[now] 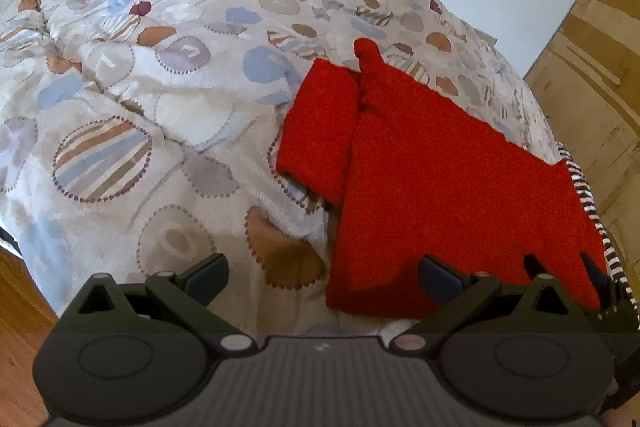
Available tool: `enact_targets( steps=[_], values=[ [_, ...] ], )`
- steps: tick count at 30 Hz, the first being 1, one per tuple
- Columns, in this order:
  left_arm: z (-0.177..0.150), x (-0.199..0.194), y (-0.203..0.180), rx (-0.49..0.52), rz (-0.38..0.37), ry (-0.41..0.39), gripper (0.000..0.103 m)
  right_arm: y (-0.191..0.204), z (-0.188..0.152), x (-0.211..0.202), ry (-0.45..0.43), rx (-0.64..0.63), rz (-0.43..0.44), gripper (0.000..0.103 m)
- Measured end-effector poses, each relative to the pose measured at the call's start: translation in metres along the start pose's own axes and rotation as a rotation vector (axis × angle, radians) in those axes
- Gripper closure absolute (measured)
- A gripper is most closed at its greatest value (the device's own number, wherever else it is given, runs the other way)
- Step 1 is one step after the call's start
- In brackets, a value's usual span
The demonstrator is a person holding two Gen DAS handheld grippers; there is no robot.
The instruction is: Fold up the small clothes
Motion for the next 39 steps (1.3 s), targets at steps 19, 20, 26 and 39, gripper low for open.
enact_targets(
  steps=[19, 20, 26, 39],
  values=[
    [0.045, 0.046, -0.003, 0.018, 0.037, -0.038, 0.0, 0.0, -0.002, 0.001, -0.01, -0.011, -0.01, 0.0],
    [0.043, 0.047, -0.003, 0.025, 0.042, -0.037, 0.0, -0.001, -0.002, 0.001, -0.013, -0.012, -0.011, 0.0],
    [0.043, 0.05, -0.002, 0.029, 0.043, -0.031, 0.0, 0.001, -0.005, 0.001, -0.026, -0.011, -0.016, 0.0],
    [0.043, 0.059, 0.01, -0.016, -0.021, -0.086, 0.001, 0.003, -0.01, -0.001, -0.06, -0.009, -0.029, 0.0]
  ],
)
Point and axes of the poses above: each gripper's, at about its wrist camera, not at the fingertips, and x roughly the way its jaws point, y to its left, z to its top, the point moved 1 cm from there along x, roughly the way its jaws point, and after that the axes turned 4 degrees about y, right-handed, at the moved point
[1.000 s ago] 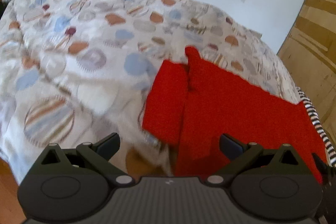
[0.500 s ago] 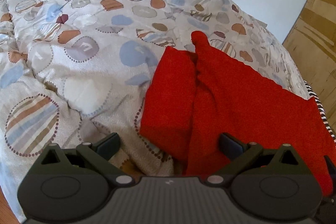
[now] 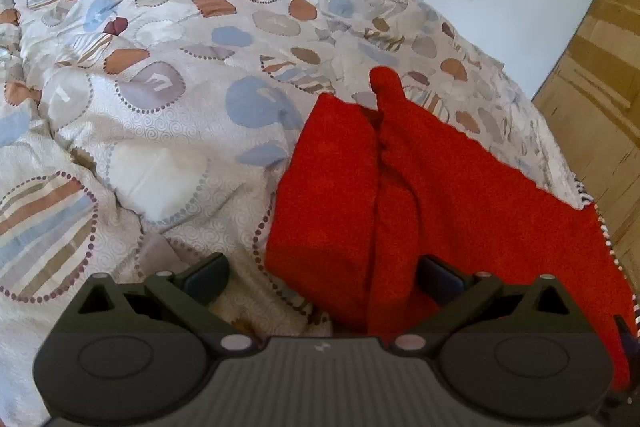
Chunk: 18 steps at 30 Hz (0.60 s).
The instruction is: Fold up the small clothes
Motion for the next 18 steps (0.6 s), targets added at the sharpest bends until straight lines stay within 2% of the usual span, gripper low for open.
enact_targets(
  steps=[6, 9, 12, 14, 16, 18],
  values=[
    [-0.002, -0.009, 0.0, -0.017, -0.049, -0.079, 0.026, 0.003, -0.002, -0.001, -0.011, 0.002, -0.002, 0.0],
    [-0.002, -0.008, -0.003, 0.006, -0.037, -0.086, 0.025, 0.003, -0.003, -0.001, -0.014, 0.002, -0.003, 0.0],
    [0.0, -0.001, 0.003, -0.013, -0.06, -0.084, 0.017, 0.004, -0.003, -0.002, -0.017, 0.003, -0.005, 0.0],
    [0.003, 0.005, 0.008, -0.031, -0.07, -0.06, 0.017, 0.004, -0.004, -0.002, -0.019, 0.003, -0.006, 0.0],
    [0.003, 0.003, 0.008, -0.047, -0.075, -0.055, 0.028, 0.004, -0.004, -0.002, -0.019, 0.003, -0.006, 0.0],
    [0.002, -0.003, 0.001, -0.024, -0.05, -0.059, 0.034, 0.004, -0.004, -0.003, -0.02, 0.003, -0.007, 0.0]
  ],
)
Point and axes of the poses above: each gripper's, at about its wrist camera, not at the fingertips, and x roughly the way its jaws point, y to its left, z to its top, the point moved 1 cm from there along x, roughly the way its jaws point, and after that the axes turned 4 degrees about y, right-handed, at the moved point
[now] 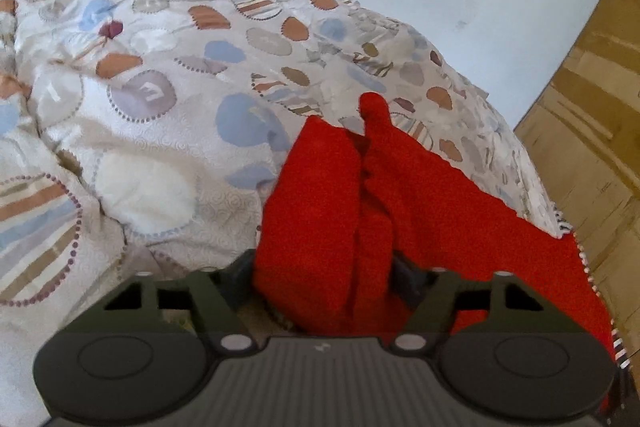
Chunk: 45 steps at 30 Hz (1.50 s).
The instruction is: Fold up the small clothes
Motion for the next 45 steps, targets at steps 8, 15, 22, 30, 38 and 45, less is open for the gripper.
enact_targets(
  steps=[8, 15, 22, 30, 38, 45],
  values=[
    [-0.004, -0.016, -0.024, 0.082, 0.106, -0.059, 0.053, 0.001, -0.001, -0.001, -0.008, 0.0, -0.004, 0.0],
    [-0.011, -0.025, -0.048, 0.223, 0.187, -0.113, 0.053, 0.001, -0.001, -0.002, -0.009, 0.0, -0.005, 0.0],
    [0.002, -0.006, -0.058, 0.333, 0.177, -0.119, 0.023, 0.001, -0.001, -0.002, -0.01, 0.0, -0.005, 0.0],
    [0.024, 0.02, -0.002, 0.084, -0.072, 0.033, 0.023, 0.001, -0.002, -0.002, -0.011, 0.0, -0.005, 0.0],
    [0.02, 0.025, 0.03, -0.027, -0.146, 0.084, 0.022, 0.001, -0.003, -0.003, -0.013, 0.001, -0.006, 0.0],
    [0.021, 0.022, 0.024, -0.032, -0.151, 0.089, 0.039, 0.001, -0.003, -0.004, -0.013, 0.001, -0.006, 0.0]
  ],
)
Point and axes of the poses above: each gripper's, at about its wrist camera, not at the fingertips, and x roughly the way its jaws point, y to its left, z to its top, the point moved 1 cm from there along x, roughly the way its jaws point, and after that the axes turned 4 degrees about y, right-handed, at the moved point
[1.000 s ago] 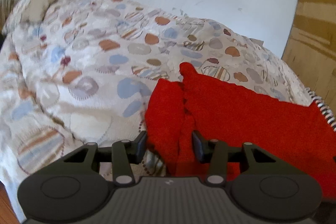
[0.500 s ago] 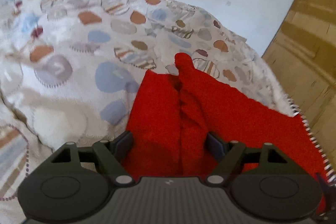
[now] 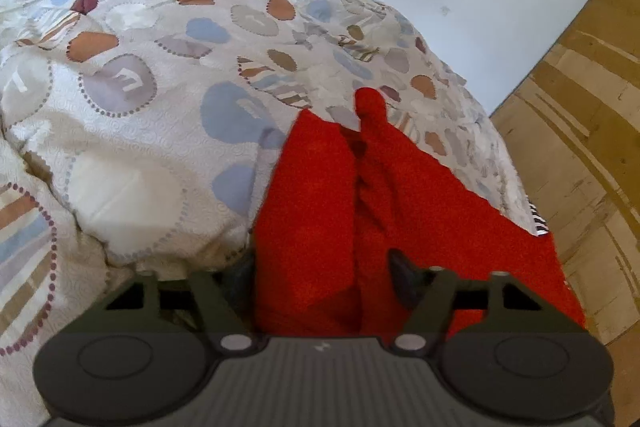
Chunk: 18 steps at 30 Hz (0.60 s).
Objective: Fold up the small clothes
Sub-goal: 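Grasp the folded sweater edge with the left tool and lift it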
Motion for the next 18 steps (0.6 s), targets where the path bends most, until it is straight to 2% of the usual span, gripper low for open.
enact_targets(
  steps=[4, 7, 10, 14, 18],
  values=[
    [0.002, -0.002, -0.01, 0.027, 0.01, 0.001, 0.059, 0.0, -0.001, 0.0, 0.0, 0.0, 0.0, 0.0],
    [0.005, -0.005, -0.017, 0.034, 0.026, -0.016, 0.069, 0.0, 0.0, 0.0, -0.001, 0.0, -0.001, 0.0],
    [0.009, -0.011, -0.027, 0.059, 0.033, -0.038, 0.074, 0.0, 0.0, 0.0, -0.002, 0.0, -0.001, 0.0],
    [0.021, -0.02, -0.054, 0.144, -0.01, -0.062, 0.078, -0.002, 0.003, 0.001, -0.002, 0.003, 0.0, 0.0],
    [0.038, -0.023, -0.1, 0.238, -0.066, -0.053, 0.08, -0.012, 0.02, 0.006, 0.073, 0.01, 0.047, 0.0]
  ],
)
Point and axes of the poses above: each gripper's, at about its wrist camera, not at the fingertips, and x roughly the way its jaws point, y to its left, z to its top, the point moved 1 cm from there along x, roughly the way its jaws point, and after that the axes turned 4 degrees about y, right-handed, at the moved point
